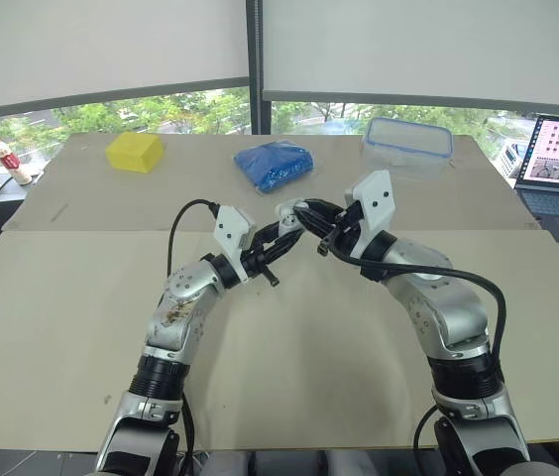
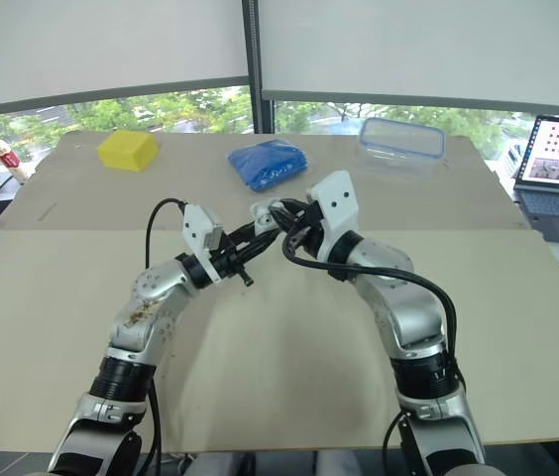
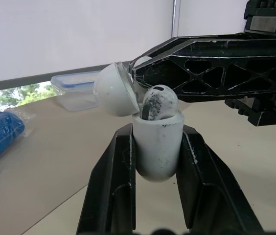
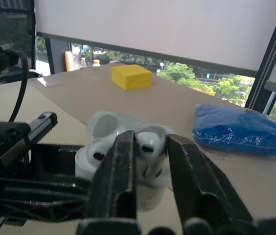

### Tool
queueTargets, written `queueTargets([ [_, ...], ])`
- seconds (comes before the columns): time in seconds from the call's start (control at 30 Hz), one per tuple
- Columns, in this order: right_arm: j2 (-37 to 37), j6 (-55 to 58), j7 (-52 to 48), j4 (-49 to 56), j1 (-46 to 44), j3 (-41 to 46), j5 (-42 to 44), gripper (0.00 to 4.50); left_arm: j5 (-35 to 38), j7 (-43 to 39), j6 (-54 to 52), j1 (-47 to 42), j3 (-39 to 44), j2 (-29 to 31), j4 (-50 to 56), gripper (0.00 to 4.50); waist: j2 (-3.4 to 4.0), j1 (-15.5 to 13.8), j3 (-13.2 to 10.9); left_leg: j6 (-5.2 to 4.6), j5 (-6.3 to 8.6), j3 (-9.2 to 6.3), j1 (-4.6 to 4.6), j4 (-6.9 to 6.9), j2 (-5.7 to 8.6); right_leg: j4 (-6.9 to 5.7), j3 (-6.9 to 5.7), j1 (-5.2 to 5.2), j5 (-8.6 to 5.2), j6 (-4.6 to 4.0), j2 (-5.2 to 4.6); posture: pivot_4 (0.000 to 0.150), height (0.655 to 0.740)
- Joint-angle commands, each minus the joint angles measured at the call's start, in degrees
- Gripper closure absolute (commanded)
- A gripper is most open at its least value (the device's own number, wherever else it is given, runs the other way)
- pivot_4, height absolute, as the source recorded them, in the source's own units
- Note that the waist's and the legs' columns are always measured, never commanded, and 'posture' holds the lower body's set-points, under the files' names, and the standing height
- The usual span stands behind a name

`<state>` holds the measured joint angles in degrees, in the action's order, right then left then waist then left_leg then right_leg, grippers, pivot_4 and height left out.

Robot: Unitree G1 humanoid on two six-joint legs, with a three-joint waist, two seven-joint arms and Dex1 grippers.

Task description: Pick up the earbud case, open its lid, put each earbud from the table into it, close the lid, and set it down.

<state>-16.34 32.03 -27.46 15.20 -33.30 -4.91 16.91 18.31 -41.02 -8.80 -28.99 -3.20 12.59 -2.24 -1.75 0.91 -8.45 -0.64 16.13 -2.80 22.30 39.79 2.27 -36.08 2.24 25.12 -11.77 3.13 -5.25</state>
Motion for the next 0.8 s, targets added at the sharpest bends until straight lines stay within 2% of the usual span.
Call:
queueTargets([
  [0.03,-0.3,0.6,-0.3,1.5,-0.3,0.4,0.7,2.10,1.0,-0.1,1.1,-1.2,0.5,-0.2,2.7,3.89,0.00,0.0,0.0,0.00,0.00,0.00,0.01,0.00,0.00,0.00,0.00,0.00,0.00,0.00,0.00,0.150,0.7400],
  [0.27,-0.6,0.9,-0.8,1.7,-0.5,3.9,3.1,2.10,0.9,-0.3,1.1,-1.1,0.4,-0.4,2.3,3.89,0.00,-0.1,0.0,0.00,0.00,0.00,0.00,0.00,0.00,0.01,0.00,0.00,0.00,0.00,0.00,0.150,0.7400],
  [0.47,-5.4,6.5,-8.7,6.4,1.4,9.6,15.2,2.10,0.8,-0.4,1.4,-0.5,0.9,-0.1,1.5,3.89,0.00,-0.2,0.0,-0.03,0.02,-0.02,0.01,0.00,-0.04,0.03,-0.01,-0.03,0.00,0.00,-0.01,0.150,0.7400],
  [0.57,-8.0,8.7,-9.9,7.2,1.4,11.2,18.4,2.10,0.7,-0.6,1.5,-0.3,1.0,0.1,1.3,3.89,0.00,-0.2,0.0,-0.05,0.03,-0.01,0.00,0.00,-0.08,0.06,-0.01,-0.05,0.00,0.00,-0.01,0.150,0.7400],
  [0.73,-10.9,8.3,-7.1,1.3,0.2,12.0,15.4,2.10,1.9,-3.1,-0.2,-0.7,0.3,0.9,1.8,3.89,0.00,-0.1,0.0,-0.05,0.03,0.02,-0.03,0.00,-0.07,0.09,0.00,-0.06,0.00,0.00,0.03,0.150,0.7400],
  [0.8,-12.4,8.1,-5.8,-2.4,-0.1,9.3,11.5,2.64,3.6,-6.7,-3.2,-0.7,-1.0,2.2,3.0,3.89,0.00,-0.1,0.0,-0.05,0.03,0.04,-0.04,0.00,-0.06,0.09,0.01,-0.06,0.00,0.00,0.02,0.150,0.7400],
])
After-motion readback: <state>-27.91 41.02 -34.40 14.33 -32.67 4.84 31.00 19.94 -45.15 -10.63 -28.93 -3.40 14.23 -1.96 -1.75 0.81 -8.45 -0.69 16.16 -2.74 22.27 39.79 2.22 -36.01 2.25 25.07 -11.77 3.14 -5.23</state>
